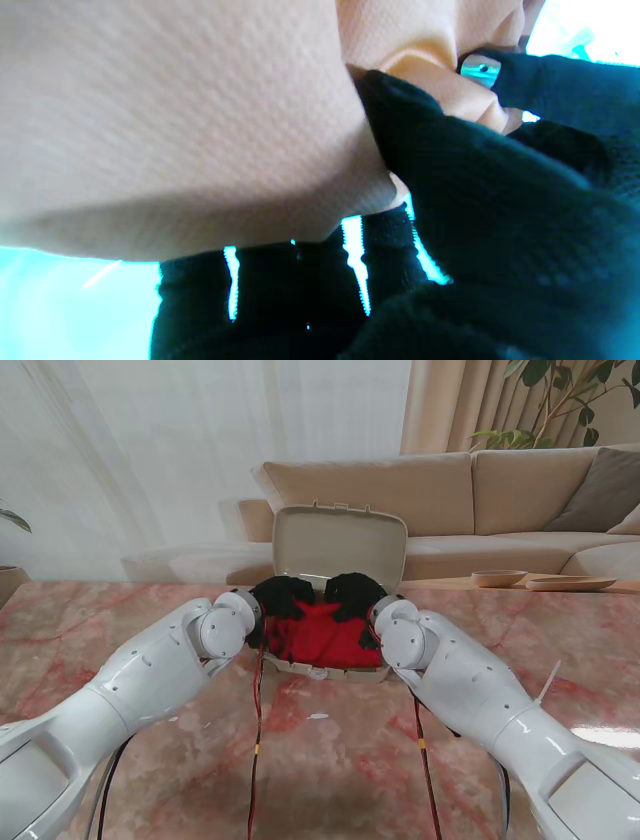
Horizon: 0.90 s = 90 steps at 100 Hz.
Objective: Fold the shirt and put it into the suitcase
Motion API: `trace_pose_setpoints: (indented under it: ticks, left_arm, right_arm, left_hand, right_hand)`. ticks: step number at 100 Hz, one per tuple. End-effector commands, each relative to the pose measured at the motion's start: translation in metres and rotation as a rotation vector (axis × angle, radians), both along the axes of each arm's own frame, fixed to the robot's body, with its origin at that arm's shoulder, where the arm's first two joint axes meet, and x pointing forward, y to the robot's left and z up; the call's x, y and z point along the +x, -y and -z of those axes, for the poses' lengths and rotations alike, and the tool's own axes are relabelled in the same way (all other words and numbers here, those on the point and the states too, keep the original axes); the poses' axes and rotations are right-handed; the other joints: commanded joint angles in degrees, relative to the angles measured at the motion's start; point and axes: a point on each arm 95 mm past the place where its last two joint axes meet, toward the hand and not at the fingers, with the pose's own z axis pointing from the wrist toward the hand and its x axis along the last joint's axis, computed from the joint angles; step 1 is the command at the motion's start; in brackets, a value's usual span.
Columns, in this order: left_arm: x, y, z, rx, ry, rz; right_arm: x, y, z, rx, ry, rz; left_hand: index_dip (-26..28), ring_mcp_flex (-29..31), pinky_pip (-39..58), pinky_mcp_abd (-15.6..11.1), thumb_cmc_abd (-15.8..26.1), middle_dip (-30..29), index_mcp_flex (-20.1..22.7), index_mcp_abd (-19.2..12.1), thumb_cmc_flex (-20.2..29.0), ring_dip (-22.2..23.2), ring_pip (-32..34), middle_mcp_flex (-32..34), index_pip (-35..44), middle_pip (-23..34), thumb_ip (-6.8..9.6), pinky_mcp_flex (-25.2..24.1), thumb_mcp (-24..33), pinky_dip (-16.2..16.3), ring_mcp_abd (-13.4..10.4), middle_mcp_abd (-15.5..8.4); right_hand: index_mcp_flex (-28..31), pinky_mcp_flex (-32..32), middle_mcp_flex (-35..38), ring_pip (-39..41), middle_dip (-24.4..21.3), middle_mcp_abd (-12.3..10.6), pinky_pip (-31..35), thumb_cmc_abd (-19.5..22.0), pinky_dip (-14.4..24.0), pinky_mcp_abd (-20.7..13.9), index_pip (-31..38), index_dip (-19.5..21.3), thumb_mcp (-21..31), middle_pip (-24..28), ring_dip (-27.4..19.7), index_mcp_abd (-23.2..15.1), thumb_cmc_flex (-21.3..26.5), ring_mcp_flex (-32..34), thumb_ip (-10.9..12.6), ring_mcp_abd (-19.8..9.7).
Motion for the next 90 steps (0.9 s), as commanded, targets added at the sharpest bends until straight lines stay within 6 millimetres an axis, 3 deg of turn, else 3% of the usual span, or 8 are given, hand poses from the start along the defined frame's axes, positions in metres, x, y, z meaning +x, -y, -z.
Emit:
trace_pose_setpoints:
  ticks: [1,7,22,34,55,90]
  left_arm:
    - [0.001,-0.002,-0.002,0.019,0.015,0.005]
    - [0.001,-0.003,-0.003,0.033,0.027,0.013]
    - [0.001,-0.005,-0.007,0.05,0.063,0.024]
    - [-0.001,-0.006,-0.011,0.058,0.085,0.03]
    - [-0.004,-0.009,-0.021,0.074,0.11,0.036]
    - [-0.014,-0.018,-0.038,0.103,0.171,0.05]
  right_arm:
    - [0.0,0.001,0.001,-0.009,-0.011,0.006]
    - [0.0,0.002,0.0,-0.016,-0.008,0.008]
    - [-0.001,0.004,-0.002,-0.034,0.001,0.016]
    - [-0.002,0.007,-0.005,-0.044,0.009,0.027]
    - [-0.004,0.013,-0.01,-0.07,0.022,0.047]
    - [-0.014,0.019,-0.025,-0.07,0.08,0.093]
  left_hand:
    - [-1.8,-3.7,-2.3,1.7,3.3,-9.1,-2.0,1.3,-1.8,-6.9,-2.7,-3.9,-4.1,2.0,2.69,-2.9,-1.2,-1.8,1.3,1.1]
    - [-3.5,-7.0,-5.4,1.7,5.1,-12.5,-2.9,2.3,-3.2,-10.2,-6.1,-6.2,-8.5,-0.2,4.07,-5.5,-1.7,-3.8,1.5,2.1]
    - [-5.7,-11.5,-9.8,1.7,5.3,-15.4,-4.8,3.1,-3.8,-14.7,-10.1,-9.5,-13.7,-3.1,3.88,-9.1,-4.2,-7.0,2.6,3.3]
    - [-6.6,-14.2,-11.8,1.4,5.2,-16.6,-7.3,4.2,-4.2,-16.8,-12.0,-12.0,-16.4,-4.5,3.88,-10.8,-5.4,-8.7,3.0,4.0]
    - [-7.4,-16.5,-13.8,1.4,5.0,-17.9,-7.8,4.5,-4.9,-18.8,-13.8,-13.9,-19.4,-5.9,3.63,-12.4,-6.8,-10.3,3.4,4.4]
    - [-7.9,-16.9,-14.9,1.4,5.2,-18.5,-7.2,4.6,-5.0,-19.8,-14.5,-13.8,-21.1,-6.5,3.63,-13.1,-7.6,-11.1,3.6,4.4]
  right_hand:
    - [-1.3,-1.8,-2.4,-1.2,-3.3,1.2,-1.3,0.9,-1.2,0.8,-4.5,-0.7,-1.0,-0.6,-1.7,0.8,-1.1,-2.3,1.6,0.3]
    - [-0.8,-3.2,-3.9,-2.4,-5.3,1.5,-2.1,1.5,-1.5,1.0,-9.1,0.7,-1.4,-1.4,-2.5,1.9,-2.4,-3.9,2.3,0.6]
    - [0.7,-6.8,-6.9,-4.6,-7.2,2.6,-4.2,2.9,-2.1,0.8,-20.3,5.2,-1.1,-3.7,-3.8,4.2,-7.9,-8.2,5.0,1.3]
    - [-0.1,-8.8,-8.7,-5.6,-7.8,3.2,-5.4,3.1,-2.4,0.8,-23.0,5.4,-1.8,-5.0,-4.3,5.2,-9.4,-10.6,4.8,1.4]
    - [-2.0,-12.6,-12.3,-7.6,-9.2,4.2,-7.9,3.5,-2.9,0.3,-28.1,5.3,-4.2,-7.6,-5.4,7.3,-13.3,-15.8,4.0,2.2]
    - [-2.3,-15.2,-13.7,-8.6,-9.9,4.6,-9.7,4.6,-3.2,0.1,-29.7,5.5,-5.8,-8.8,-5.8,7.8,-14.0,-18.4,3.9,2.5]
